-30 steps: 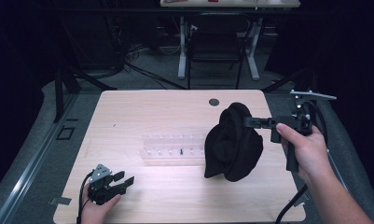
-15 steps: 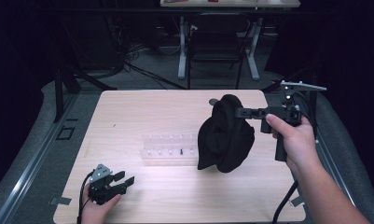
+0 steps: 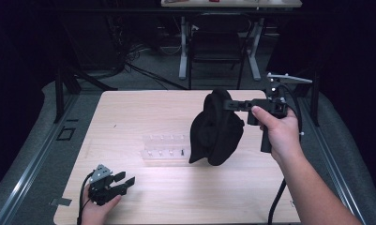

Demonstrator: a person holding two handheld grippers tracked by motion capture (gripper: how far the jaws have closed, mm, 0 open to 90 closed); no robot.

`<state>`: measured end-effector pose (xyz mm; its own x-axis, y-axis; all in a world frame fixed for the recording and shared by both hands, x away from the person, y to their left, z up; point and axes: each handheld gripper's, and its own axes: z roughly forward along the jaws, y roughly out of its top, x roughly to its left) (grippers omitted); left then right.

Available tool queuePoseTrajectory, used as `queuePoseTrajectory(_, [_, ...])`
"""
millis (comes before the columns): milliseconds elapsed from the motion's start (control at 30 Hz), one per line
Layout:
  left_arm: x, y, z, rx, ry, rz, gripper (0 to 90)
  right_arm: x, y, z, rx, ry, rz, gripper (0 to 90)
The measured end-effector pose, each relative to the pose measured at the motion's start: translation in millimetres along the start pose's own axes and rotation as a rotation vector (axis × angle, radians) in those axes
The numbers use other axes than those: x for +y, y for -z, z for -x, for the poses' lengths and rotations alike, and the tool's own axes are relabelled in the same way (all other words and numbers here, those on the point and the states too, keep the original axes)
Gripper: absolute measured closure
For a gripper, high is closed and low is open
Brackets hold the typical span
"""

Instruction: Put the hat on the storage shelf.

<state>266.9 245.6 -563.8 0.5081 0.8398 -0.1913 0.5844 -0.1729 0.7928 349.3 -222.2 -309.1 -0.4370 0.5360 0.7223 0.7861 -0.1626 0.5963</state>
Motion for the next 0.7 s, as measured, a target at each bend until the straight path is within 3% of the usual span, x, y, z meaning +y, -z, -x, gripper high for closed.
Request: queuePoseTrajectory(700, [0.6, 1.2, -1.3, -0.004, 0.006, 0.006, 48.9, 15.8, -36.8, 0.4, 0.002, -0.008, -0.014, 88.5])
